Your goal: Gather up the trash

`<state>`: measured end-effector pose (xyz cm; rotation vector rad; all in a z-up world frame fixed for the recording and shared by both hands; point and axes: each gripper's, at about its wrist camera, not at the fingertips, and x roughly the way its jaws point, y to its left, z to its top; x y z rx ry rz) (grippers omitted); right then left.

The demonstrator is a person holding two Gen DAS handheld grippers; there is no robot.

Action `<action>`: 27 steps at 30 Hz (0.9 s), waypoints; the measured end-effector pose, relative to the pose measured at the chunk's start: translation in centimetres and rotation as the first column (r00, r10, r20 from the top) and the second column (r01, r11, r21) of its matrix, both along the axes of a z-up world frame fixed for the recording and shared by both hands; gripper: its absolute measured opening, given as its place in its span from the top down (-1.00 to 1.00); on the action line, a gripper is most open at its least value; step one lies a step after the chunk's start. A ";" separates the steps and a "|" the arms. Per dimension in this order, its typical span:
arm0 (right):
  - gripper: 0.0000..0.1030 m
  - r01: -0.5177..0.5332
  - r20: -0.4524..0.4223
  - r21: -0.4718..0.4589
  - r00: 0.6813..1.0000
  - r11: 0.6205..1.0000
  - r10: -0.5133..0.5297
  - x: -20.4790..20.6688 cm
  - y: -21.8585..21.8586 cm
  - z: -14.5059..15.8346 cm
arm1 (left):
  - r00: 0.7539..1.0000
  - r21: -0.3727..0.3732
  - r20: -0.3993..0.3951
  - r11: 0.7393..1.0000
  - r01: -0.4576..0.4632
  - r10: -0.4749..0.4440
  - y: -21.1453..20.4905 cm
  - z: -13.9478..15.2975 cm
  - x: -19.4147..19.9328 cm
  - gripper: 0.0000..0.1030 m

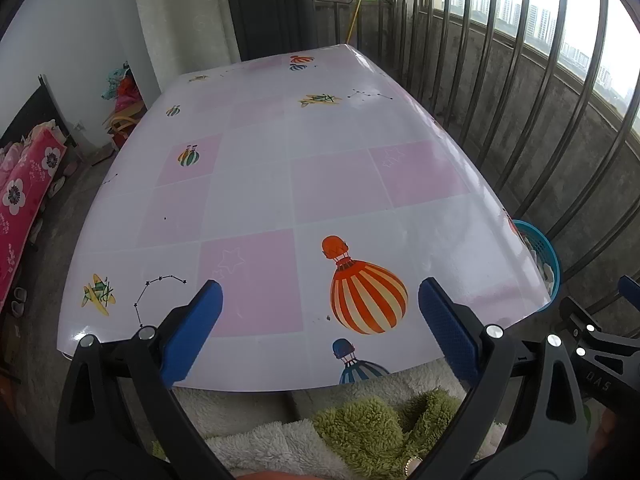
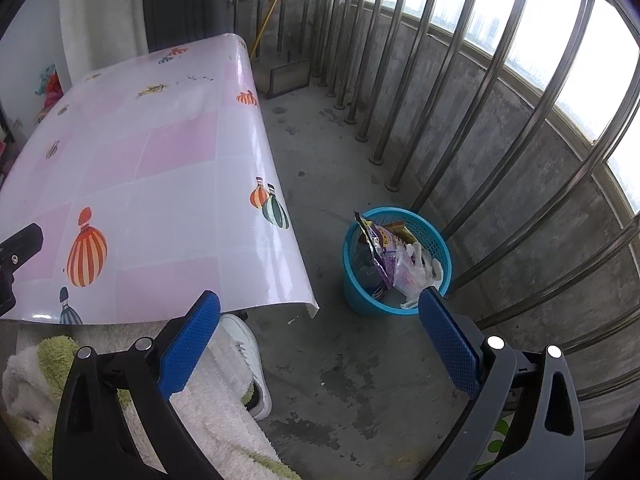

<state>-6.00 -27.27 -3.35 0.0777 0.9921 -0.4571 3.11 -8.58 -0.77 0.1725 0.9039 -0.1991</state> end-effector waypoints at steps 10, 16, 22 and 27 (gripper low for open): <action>-0.88 -0.001 0.001 -0.004 1.000 1.000 0.001 0.0 -0.1 0.1 | 1.000 0.001 0.000 1.000 0.004 -0.004 0.0 0.1 0.1 -0.83; -0.88 0.000 0.003 -0.003 1.000 1.000 0.000 0.0 -0.2 0.2 | 1.000 0.002 0.000 1.000 0.005 -0.005 0.0 0.1 0.1 -0.83; -0.87 -0.001 0.003 -0.002 1.000 1.000 0.001 0.1 -0.2 0.2 | 1.000 0.001 0.000 1.000 0.004 -0.004 0.0 0.1 0.1 -0.83; -0.87 0.001 0.009 -0.007 1.000 1.000 -0.001 0.1 -0.1 0.4 | 1.000 0.001 0.000 1.000 0.004 -0.004 0.0 0.1 0.1 -0.83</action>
